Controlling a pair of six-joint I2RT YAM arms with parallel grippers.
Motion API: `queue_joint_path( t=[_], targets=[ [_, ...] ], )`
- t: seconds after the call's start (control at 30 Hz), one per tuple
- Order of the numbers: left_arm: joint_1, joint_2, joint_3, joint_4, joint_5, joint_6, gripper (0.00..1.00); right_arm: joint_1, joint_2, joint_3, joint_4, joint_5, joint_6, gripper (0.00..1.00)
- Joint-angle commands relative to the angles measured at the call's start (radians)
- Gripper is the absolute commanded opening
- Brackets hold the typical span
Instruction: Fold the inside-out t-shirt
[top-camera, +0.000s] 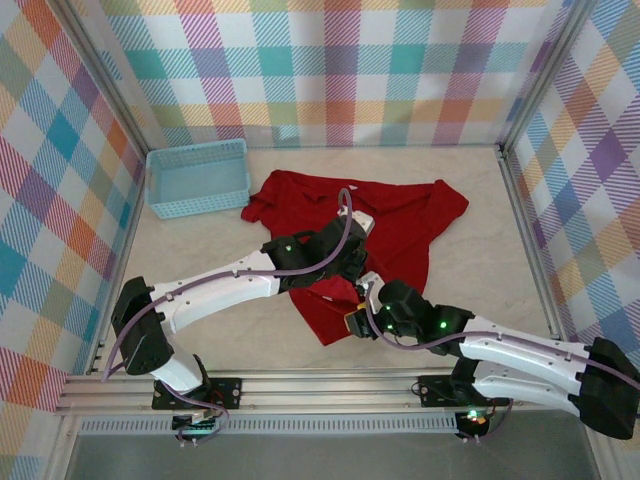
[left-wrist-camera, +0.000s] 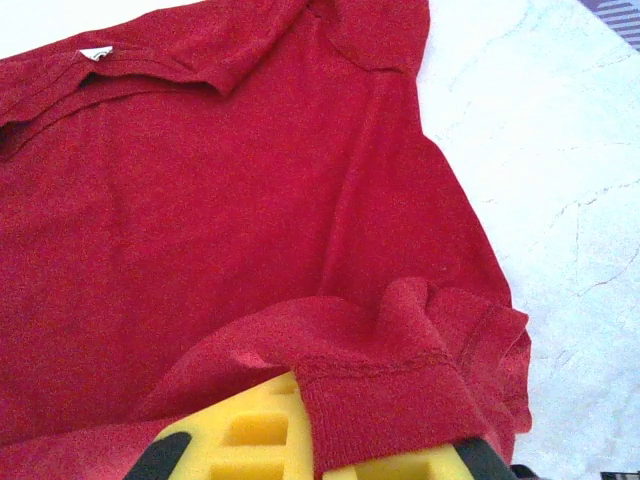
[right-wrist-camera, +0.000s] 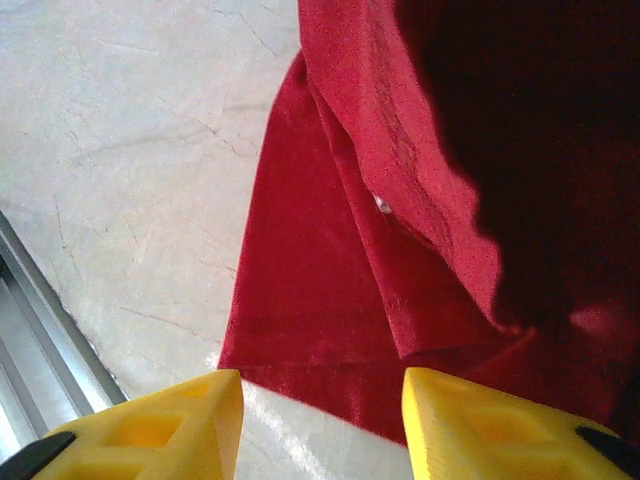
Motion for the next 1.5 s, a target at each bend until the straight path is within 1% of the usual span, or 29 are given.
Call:
queue_joint_path(
  t=[0.0,0.13,0.23,0.4,0.43,0.5,0.53,0.7,0.87,0.97,1.07,1.13,1.17,1.2,1.23,1.33,1.37,1.4,1.47],
  targets=[
    [0.007,-0.05,0.012,-0.01,0.022,0.026,0.08,0.004,0.039,-0.001,0.1,0.008,-0.073,0.47],
    [0.009,-0.068,0.0,-0.001,0.048,0.043,0.08,-0.013,0.102,0.014,0.107,0.016,-0.086,0.48],
    [0.008,-0.091,-0.022,0.008,0.068,0.062,0.08,-0.062,0.143,0.034,0.095,0.002,-0.086,0.48],
    [0.007,-0.122,-0.058,-0.004,0.074,0.103,0.08,-0.112,0.15,0.056,0.059,-0.028,-0.093,0.49],
    [0.008,-0.127,-0.067,-0.009,0.066,0.112,0.08,-0.122,0.147,0.059,0.048,-0.041,-0.094,0.5],
    [0.008,-0.143,-0.084,-0.015,0.047,0.133,0.08,-0.16,0.149,0.063,0.033,-0.1,-0.091,0.56],
    [0.008,-0.147,-0.09,-0.018,0.05,0.144,0.09,-0.173,0.155,0.068,0.022,-0.117,-0.086,0.58],
    [0.008,-0.177,-0.125,-0.018,0.073,0.194,0.11,-0.228,0.194,0.098,-0.033,-0.111,-0.082,0.6],
    [0.008,-0.187,-0.131,-0.036,0.088,0.227,0.12,-0.267,0.192,0.107,-0.037,-0.134,-0.083,0.61],
    [0.008,-0.188,-0.133,-0.037,0.093,0.234,0.12,-0.273,0.195,0.122,-0.045,-0.144,-0.091,0.69],
    [0.008,-0.181,-0.138,-0.024,0.096,0.228,0.13,-0.286,0.199,0.129,-0.056,-0.133,-0.089,0.72],
    [0.008,-0.163,-0.137,-0.028,0.096,0.216,0.15,-0.291,0.214,0.133,-0.062,-0.111,-0.08,0.7],
    [0.008,-0.153,-0.139,-0.029,0.099,0.206,0.22,-0.292,0.226,0.134,-0.062,-0.093,-0.079,0.68],
    [0.006,-0.147,-0.15,-0.022,0.106,0.19,0.24,-0.291,0.233,0.134,-0.06,-0.067,-0.069,0.67],
    [0.006,-0.144,-0.166,-0.008,0.118,0.175,0.25,-0.291,0.241,0.134,-0.057,-0.05,-0.059,0.66],
    [0.006,-0.142,-0.244,0.054,0.128,0.087,0.29,-0.291,0.255,0.132,-0.043,-0.033,-0.04,0.6],
    [0.006,-0.137,-0.274,0.075,0.139,0.058,0.32,-0.291,0.252,0.126,-0.035,-0.032,-0.033,0.58],
    [0.005,-0.126,-0.3,0.095,0.147,0.026,0.38,-0.292,0.246,0.119,-0.029,-0.028,-0.026,0.57],
    [0.003,-0.101,-0.362,0.138,0.161,-0.036,0.39,-0.292,0.223,0.109,-0.042,0.003,-0.006,0.52]
  ],
)
